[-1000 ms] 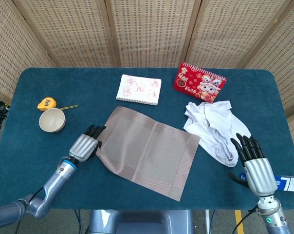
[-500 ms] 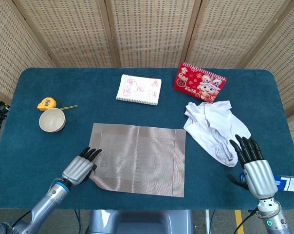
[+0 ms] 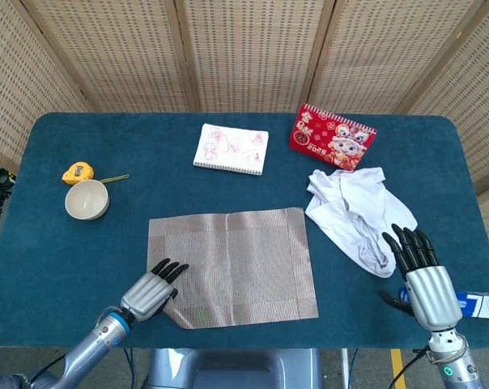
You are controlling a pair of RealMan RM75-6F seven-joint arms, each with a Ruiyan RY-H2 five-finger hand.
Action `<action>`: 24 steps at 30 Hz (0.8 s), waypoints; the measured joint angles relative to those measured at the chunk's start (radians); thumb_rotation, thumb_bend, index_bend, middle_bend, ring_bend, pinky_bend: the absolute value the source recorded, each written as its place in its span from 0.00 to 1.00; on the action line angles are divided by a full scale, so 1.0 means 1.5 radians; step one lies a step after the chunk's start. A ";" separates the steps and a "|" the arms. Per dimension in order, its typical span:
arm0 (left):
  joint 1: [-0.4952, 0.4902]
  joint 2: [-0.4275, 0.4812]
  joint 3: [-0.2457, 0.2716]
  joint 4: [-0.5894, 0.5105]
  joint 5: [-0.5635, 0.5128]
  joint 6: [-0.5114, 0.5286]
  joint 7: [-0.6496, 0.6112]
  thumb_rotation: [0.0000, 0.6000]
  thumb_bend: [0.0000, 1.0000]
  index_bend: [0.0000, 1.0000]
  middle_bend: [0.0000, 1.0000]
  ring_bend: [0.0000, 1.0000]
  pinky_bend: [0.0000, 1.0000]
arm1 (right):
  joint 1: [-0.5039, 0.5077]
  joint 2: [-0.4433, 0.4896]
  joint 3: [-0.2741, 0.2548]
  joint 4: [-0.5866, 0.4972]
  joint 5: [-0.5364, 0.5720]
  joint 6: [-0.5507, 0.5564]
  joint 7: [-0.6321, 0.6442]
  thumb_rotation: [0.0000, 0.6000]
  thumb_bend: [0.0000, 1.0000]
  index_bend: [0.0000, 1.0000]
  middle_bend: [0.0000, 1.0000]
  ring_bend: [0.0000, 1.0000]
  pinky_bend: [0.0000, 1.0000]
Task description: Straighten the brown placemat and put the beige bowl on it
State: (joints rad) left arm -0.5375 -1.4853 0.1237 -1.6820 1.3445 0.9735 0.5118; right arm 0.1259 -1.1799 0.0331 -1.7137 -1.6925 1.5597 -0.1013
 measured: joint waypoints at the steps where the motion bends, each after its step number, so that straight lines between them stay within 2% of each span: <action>1: 0.000 0.000 -0.001 0.000 -0.001 0.000 0.002 1.00 0.60 0.81 0.00 0.00 0.00 | 0.000 0.000 0.000 0.000 0.000 0.000 0.000 1.00 0.00 0.00 0.00 0.00 0.00; 15: 0.007 0.014 0.000 0.000 0.001 0.013 0.021 1.00 0.60 0.80 0.00 0.00 0.00 | -0.002 0.000 0.000 -0.003 -0.003 0.001 -0.003 1.00 0.00 0.00 0.00 0.00 0.00; 16: 0.008 0.017 0.002 -0.001 0.001 0.013 0.023 1.00 0.58 0.76 0.00 0.00 0.00 | -0.002 0.000 0.000 -0.003 -0.003 0.001 -0.003 1.00 0.00 0.00 0.00 0.00 0.00; 18: 0.009 0.024 0.005 -0.005 0.005 0.015 0.027 1.00 0.42 0.51 0.00 0.00 0.00 | -0.002 0.000 0.000 -0.003 -0.003 0.000 -0.003 1.00 0.00 0.00 0.00 0.00 0.00; 19: 0.010 0.027 0.006 -0.007 0.007 0.015 0.026 1.00 0.29 0.28 0.00 0.00 0.00 | -0.002 0.000 0.000 -0.003 -0.003 0.000 -0.003 1.00 0.00 0.00 0.00 0.00 0.00; 20: 0.010 0.030 0.007 -0.009 0.009 0.015 0.022 1.00 0.15 0.10 0.00 0.00 0.00 | -0.002 0.000 0.000 -0.003 -0.004 0.000 -0.004 1.00 0.00 0.00 0.00 0.00 0.00; 22: 0.009 0.036 0.008 -0.013 0.014 0.013 0.014 1.00 0.03 0.00 0.00 0.00 0.00 | -0.002 0.000 0.000 -0.004 -0.004 0.000 -0.004 1.00 0.00 0.00 0.00 0.00 0.00; 24: 0.010 0.046 0.007 -0.019 0.024 0.018 -0.005 1.00 0.00 0.00 0.00 0.00 0.00 | -0.003 0.000 -0.001 -0.006 -0.006 0.000 -0.005 1.00 0.00 0.00 0.00 0.00 0.00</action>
State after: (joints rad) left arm -0.5223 -1.4167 0.1336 -1.7112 1.3808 1.0004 0.5042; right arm 0.1211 -1.1803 0.0318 -1.7222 -1.7012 1.5604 -0.1095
